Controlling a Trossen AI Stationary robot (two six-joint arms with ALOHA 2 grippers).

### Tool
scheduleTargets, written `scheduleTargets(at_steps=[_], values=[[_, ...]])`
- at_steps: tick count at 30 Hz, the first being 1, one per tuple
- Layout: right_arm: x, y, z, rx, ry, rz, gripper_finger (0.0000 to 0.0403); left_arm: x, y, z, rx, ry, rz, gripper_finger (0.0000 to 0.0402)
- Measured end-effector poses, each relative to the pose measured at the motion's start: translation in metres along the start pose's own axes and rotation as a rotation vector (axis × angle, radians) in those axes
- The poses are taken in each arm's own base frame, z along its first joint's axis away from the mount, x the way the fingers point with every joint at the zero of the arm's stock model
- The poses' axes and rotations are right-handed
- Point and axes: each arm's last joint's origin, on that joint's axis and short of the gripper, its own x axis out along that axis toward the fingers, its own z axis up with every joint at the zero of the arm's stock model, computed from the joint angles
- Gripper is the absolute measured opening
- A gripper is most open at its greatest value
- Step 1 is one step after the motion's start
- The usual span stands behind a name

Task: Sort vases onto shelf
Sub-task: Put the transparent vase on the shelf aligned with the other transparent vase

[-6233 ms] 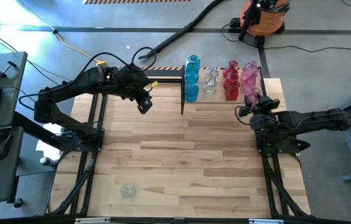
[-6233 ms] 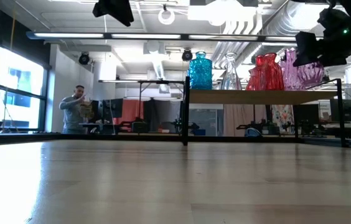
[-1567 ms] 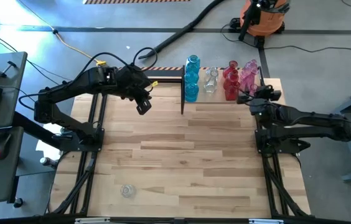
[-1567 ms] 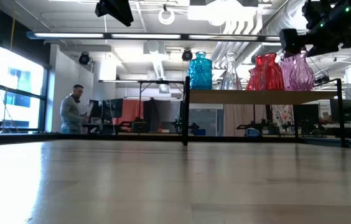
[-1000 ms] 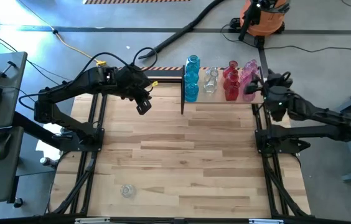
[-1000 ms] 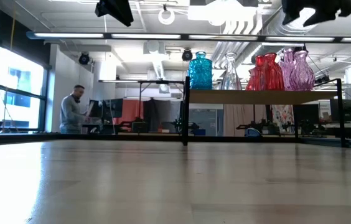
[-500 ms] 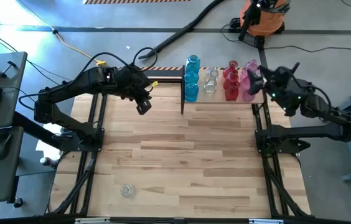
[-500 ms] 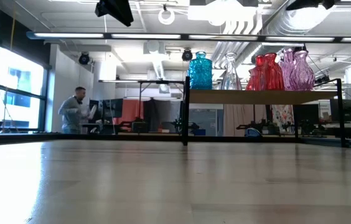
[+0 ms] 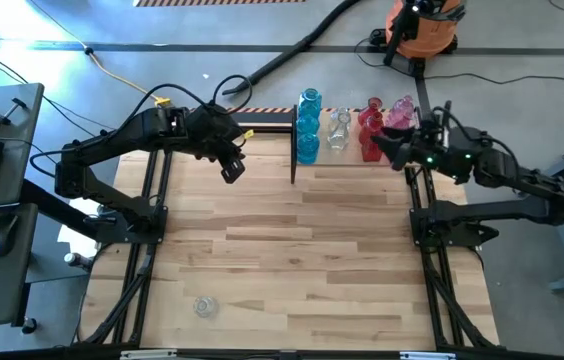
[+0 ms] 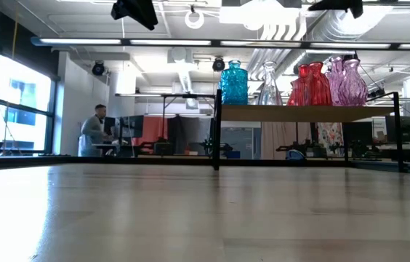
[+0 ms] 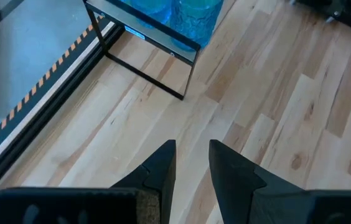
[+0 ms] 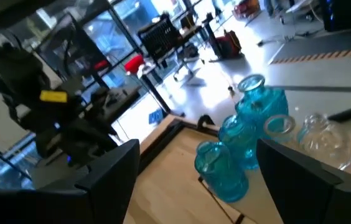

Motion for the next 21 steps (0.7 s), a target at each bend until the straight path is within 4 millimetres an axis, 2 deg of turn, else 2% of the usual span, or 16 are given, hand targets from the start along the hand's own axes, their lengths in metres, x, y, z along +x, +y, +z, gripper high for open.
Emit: scheduleTargets(at_steps=[9,15,21], values=[[0.027,0.005,-0.014,0.004,0.096,-0.017,0.0304,0.003,-0.001,0.001,-0.022,0.008,-0.018,0.0088],[0.044,0.013,-0.018,0.023,0.128,0.06,0.0304,0.002,-0.008,-0.006,-0.052,0.101,-0.182,0.0088],[0.055,0.016,-0.023,0.042,0.158,0.075,0.0304,-0.001,-0.019,-0.017,-0.064,0.2,-0.196,0.0088]])
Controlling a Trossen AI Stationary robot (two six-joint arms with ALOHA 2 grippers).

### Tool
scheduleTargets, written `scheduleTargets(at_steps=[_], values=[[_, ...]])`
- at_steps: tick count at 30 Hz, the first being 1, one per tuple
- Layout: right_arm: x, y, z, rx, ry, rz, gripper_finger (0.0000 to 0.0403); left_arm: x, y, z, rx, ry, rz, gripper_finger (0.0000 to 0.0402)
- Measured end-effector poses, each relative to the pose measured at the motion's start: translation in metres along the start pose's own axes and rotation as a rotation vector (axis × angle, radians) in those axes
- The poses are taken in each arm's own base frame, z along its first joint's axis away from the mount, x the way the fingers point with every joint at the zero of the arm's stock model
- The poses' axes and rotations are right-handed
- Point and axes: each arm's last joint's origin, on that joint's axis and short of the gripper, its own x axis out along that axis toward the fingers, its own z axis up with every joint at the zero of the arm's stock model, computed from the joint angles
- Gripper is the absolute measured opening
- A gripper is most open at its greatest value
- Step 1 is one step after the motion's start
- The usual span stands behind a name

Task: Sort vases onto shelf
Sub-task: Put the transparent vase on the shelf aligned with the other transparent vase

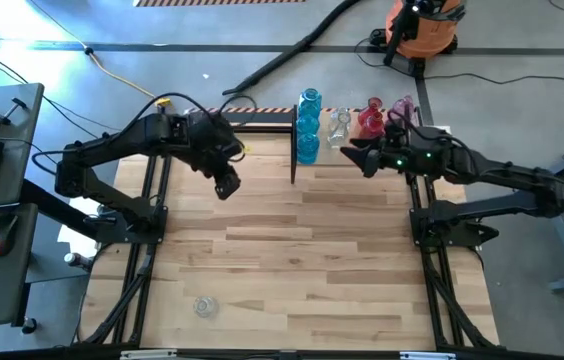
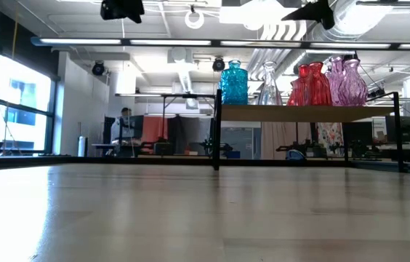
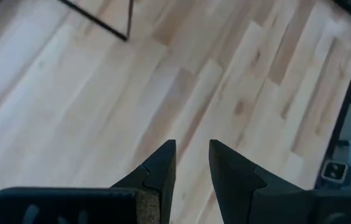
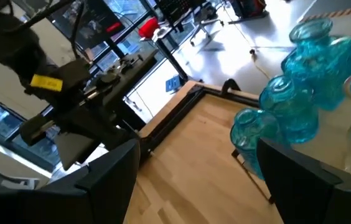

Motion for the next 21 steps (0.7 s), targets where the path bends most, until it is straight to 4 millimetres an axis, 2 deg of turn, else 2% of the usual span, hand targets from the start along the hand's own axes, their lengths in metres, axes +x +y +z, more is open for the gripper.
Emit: scheduleTargets(at_steps=[11,21], values=[[0.004,0.003,-0.004,0.035,0.094,0.091,0.0304,0.0,-0.031,-0.031,-0.05,0.184,-0.01,0.0088],[0.001,0.012,-0.012,0.059,0.14,0.144,0.0304,-0.005,-0.054,-0.062,0.062,0.336,0.003,0.0088]])
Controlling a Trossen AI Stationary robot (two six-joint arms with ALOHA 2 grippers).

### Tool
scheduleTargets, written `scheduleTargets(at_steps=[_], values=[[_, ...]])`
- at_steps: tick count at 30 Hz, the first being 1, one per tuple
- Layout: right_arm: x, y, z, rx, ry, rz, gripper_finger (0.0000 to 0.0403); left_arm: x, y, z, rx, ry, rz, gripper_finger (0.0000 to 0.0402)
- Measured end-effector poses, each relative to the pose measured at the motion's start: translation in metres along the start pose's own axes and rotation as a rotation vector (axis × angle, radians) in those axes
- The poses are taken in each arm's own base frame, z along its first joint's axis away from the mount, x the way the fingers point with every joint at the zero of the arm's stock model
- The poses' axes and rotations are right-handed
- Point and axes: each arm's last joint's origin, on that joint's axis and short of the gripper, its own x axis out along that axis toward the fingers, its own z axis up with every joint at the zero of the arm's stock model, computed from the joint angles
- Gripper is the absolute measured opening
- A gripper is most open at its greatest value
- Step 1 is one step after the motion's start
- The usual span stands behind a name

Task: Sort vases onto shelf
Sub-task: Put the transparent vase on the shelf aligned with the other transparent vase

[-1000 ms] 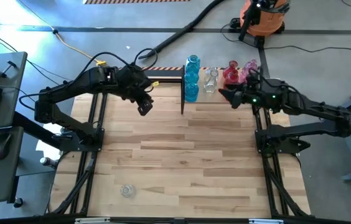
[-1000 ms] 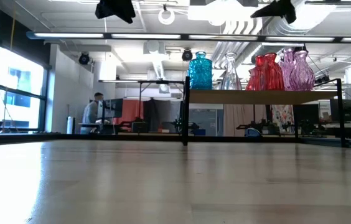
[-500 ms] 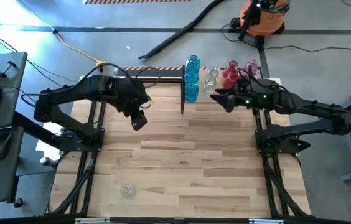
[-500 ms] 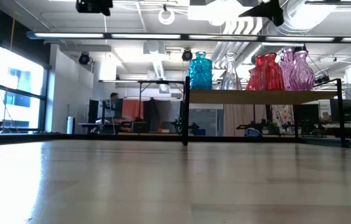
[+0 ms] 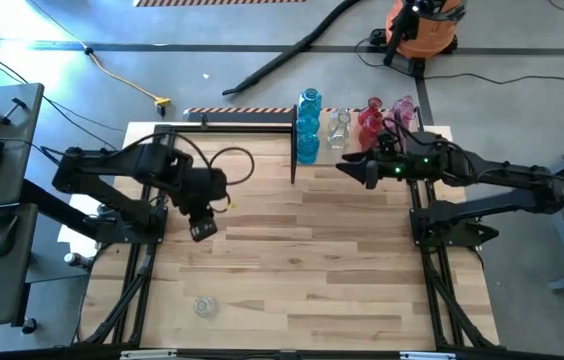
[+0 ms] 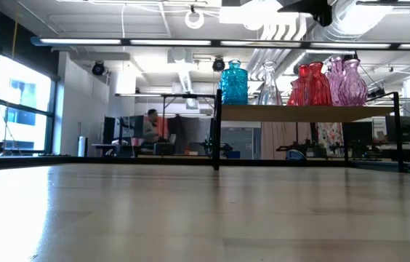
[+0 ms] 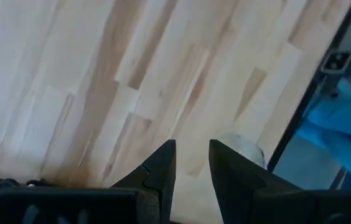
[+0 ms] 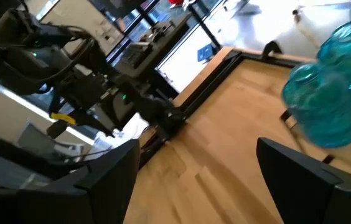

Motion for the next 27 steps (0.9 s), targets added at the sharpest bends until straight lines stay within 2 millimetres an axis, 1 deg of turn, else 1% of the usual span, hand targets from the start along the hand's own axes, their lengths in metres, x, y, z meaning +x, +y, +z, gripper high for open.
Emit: scheduleTargets(at_steps=[3,10,14,17,27], values=[[-0.001,0.006,-0.005,0.015,0.026,0.028,0.0304,0.001,-0.009,-0.006,0.029,0.024,-0.029,0.0088],[-0.004,0.018,-0.017,0.05,0.032,0.038,0.0304,0.002,-0.027,-0.021,-0.018,0.062,-0.063,0.0087],[-0.006,0.024,-0.023,0.04,0.024,0.035,0.0304,0.003,-0.033,-0.028,-0.053,0.076,-0.065,0.0087],[-0.008,0.028,-0.027,0.036,0.017,0.031,0.0304,0.003,-0.037,-0.032,-0.033,0.083,-0.067,0.0088],[-0.014,0.039,-0.038,0.039,-0.004,0.025,0.0304,0.005,-0.051,-0.046,-0.052,0.115,-0.067,0.0088]])
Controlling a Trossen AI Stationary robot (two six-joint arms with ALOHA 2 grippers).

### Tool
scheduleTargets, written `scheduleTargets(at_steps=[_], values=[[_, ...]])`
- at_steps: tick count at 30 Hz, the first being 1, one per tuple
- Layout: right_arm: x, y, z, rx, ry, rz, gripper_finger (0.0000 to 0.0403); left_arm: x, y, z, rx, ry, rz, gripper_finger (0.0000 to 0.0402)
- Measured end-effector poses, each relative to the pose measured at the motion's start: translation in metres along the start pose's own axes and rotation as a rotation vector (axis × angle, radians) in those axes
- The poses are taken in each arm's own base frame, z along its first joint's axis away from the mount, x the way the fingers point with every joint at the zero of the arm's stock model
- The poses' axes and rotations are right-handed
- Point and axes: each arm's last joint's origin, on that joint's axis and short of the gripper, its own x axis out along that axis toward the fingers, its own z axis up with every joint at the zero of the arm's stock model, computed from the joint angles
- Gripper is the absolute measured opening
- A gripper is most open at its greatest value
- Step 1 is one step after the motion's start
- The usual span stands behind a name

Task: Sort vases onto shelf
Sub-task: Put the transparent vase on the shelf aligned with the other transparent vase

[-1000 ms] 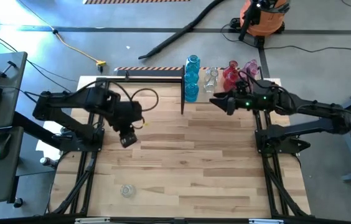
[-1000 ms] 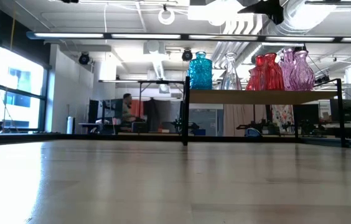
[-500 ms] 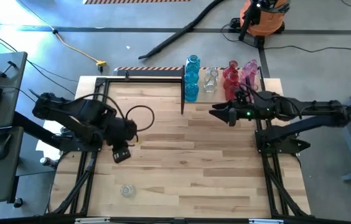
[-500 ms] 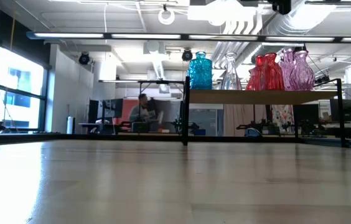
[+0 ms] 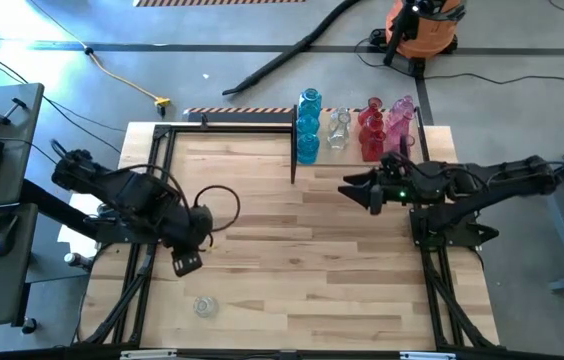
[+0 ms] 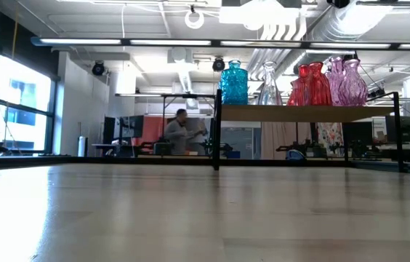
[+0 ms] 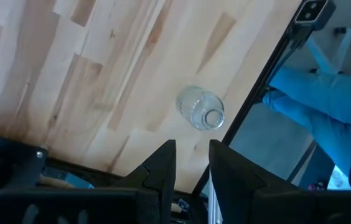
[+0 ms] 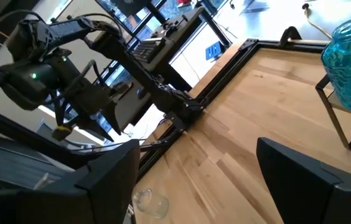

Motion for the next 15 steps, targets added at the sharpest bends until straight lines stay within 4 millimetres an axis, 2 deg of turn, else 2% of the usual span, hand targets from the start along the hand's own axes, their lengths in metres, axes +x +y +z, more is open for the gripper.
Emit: scheduleTargets(at_steps=[5,15], values=[[0.004,0.006,-0.006,-0.004,-0.002,0.011,0.0304,0.011,-0.012,-0.005,0.023,0.039,0.023,0.0088],[0.027,0.007,-0.022,-0.019,0.046,-0.03,0.0304,0.044,-0.037,-0.006,0.031,0.113,0.1,0.0088]])
